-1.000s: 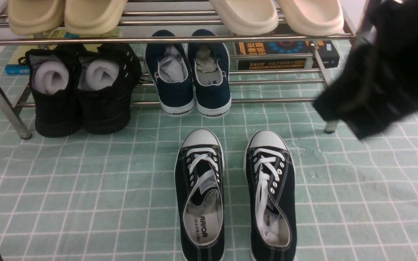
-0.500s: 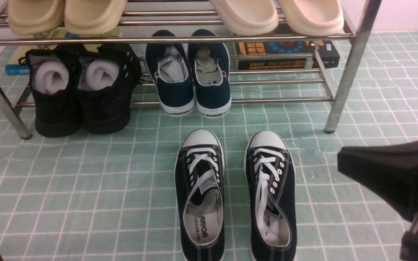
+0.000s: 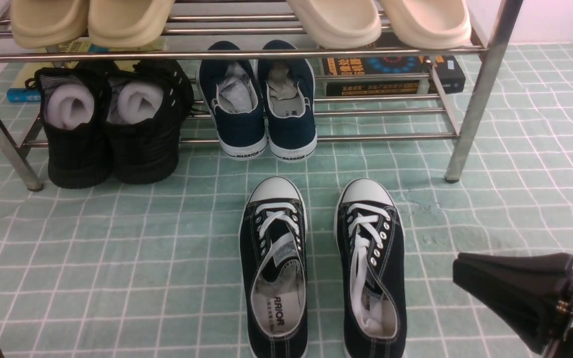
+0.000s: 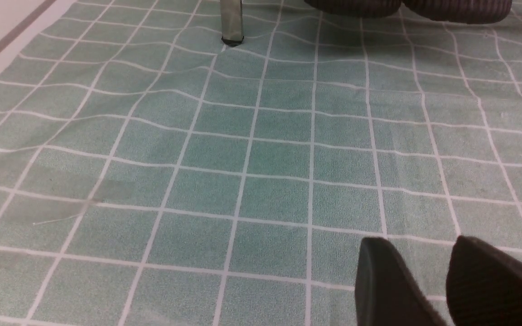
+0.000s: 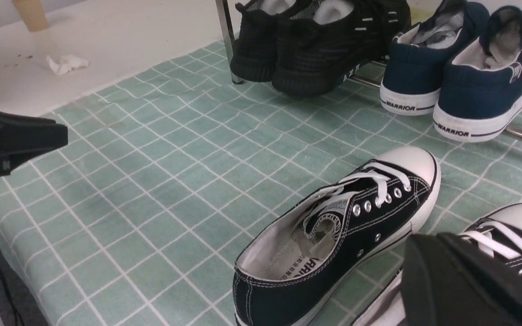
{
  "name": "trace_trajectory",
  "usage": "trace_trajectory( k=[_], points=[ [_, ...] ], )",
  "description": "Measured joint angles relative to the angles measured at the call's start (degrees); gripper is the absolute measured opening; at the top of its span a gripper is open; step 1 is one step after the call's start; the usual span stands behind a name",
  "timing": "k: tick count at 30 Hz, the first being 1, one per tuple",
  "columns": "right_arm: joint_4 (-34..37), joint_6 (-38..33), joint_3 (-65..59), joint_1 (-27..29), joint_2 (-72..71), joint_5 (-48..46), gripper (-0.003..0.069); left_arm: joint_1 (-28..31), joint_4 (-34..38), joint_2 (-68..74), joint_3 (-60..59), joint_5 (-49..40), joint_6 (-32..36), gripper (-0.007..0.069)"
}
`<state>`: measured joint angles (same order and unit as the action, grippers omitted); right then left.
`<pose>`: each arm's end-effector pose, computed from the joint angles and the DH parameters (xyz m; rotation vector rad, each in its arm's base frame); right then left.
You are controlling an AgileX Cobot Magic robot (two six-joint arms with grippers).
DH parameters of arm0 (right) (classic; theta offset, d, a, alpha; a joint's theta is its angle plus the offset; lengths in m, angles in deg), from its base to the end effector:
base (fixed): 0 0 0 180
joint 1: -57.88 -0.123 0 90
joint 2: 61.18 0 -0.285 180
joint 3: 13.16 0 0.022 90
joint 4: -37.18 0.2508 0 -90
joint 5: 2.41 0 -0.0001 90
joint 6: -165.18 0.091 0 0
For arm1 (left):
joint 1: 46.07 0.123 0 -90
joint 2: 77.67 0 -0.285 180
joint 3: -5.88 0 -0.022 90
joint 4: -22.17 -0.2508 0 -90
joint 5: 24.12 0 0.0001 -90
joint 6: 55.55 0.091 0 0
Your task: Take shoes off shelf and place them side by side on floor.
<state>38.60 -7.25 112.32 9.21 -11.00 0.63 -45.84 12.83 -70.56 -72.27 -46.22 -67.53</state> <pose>0.1023 0.1161 0.2810 -0.6210 1.7239 0.7188 0.0521 0.0058 0.1741 -0.0999 1.8660 0.0199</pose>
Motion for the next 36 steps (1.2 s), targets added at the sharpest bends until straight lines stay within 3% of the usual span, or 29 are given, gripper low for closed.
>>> trace_trajectory(
  k=[6,9,14,15,18,21,23,26,30,36],
  points=[
    [-0.1,0.2,-0.4,0.1,-1.1,-0.9,0.0000,0.0,0.0,0.0,0.0,0.0,0.0,0.0242],
    [-0.1,-0.6,-2.6,3.2,-6.1,-4.3,0.0003,0.0,0.0,0.0,0.0,0.0,0.0,0.0242],
    [0.0,-0.7,-8.6,16.9,-16.4,-13.7,0.0006,0.0,0.0,0.0,0.0,0.0,0.0,0.0242],
    [0.1,-0.7,-9.2,17.6,-17.5,-14.1,0.0006,0.0,0.0,0.0,0.0,0.0,0.0,0.0242],
    [0.2,-0.7,-14.5,30.0,-28.0,-20.5,0.0008,0.0,0.0,0.0,0.0,0.0,0.0,0.0242],
    [0.3,-0.7,-18.3,38.5,-35.8,-24.7,0.0011,0.0,0.0,0.0,0.0,0.0,0.0,0.0242],
    [0.3,-0.7,-19.1,39.9,-37.0,-25.4,0.0011,0.0,0.0,0.0,0.0,0.0,0.0,0.0242],
    [0.6,-0.7,-22.6,46.4,-42.2,-28.0,0.0014,0.0,0.0,0.0,0.0,0.0,0.0,0.0242],
    [2.3,-0.8,-23.1,49.8,-43.0,-27.0,0.0019,0.0,0.0,0.0,0.0,0.0,0.0,0.0242],
    [3.2,-1.0,-23.1,50.3,-43.0,-27.0,0.0024,0.0,0.0,0.0,0.0,0.0,0.0,0.0242]
  ],
)
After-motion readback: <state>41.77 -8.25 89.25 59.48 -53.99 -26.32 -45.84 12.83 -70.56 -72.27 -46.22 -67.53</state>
